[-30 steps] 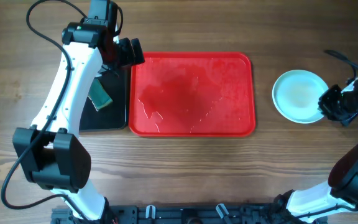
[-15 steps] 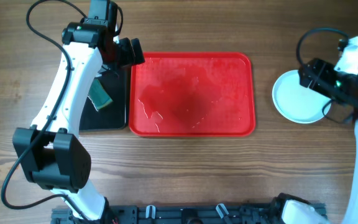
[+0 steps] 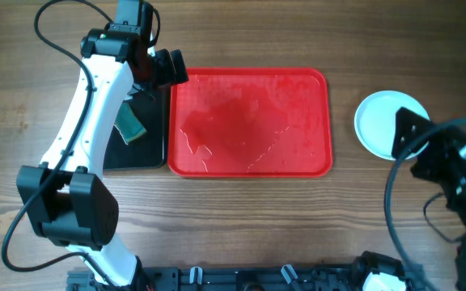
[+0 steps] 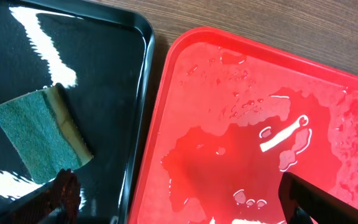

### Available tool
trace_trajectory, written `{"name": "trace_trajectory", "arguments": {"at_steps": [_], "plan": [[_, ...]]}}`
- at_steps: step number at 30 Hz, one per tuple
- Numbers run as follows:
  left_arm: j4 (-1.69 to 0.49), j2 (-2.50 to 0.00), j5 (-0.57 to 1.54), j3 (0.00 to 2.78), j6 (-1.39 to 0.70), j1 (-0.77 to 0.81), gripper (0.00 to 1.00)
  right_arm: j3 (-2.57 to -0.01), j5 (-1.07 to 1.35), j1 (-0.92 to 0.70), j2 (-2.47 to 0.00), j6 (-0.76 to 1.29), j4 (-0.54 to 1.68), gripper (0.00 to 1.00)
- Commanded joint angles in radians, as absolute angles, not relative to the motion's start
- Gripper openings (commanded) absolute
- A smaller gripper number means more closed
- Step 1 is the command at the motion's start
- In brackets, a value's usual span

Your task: Clean dirty plates on tray and stack at the side

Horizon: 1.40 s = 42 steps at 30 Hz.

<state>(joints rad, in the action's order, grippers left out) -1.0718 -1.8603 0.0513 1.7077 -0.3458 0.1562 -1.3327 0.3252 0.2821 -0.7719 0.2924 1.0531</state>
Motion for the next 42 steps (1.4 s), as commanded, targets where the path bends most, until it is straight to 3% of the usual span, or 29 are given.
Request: {"name": "trace_trajectory", "arguments": {"at_steps": [1,12,17,34,42], "plan": [[-1.069,-1.857,0.063,1.717,-0.352,0.162,1.0,-1.342,0.296,0.278,-0.758,0.34,1.116,0.99],[-1.069,-1.857,0.063,1.717,-0.352,0.162,1.0,-1.33,0.341,0.273,-0.751,0.126,1.089,1.0],[-1.069,-1.857,0.063,1.717,-0.352,0.162,1.0,-1.269,0.254,0.162,-0.673,0.108,0.996,1.0],[-1.069,-1.857,0.063,1.717,-0.352,0.162,1.0,-0.323,0.236,0.044,-0.11,0.25,0.18,1.0],[-1.069,-1.857,0.063,1.717,-0.352,0.162,1.0,-0.093,0.17,-0.007,-0.003,0.236,0.025,1.0]]}}
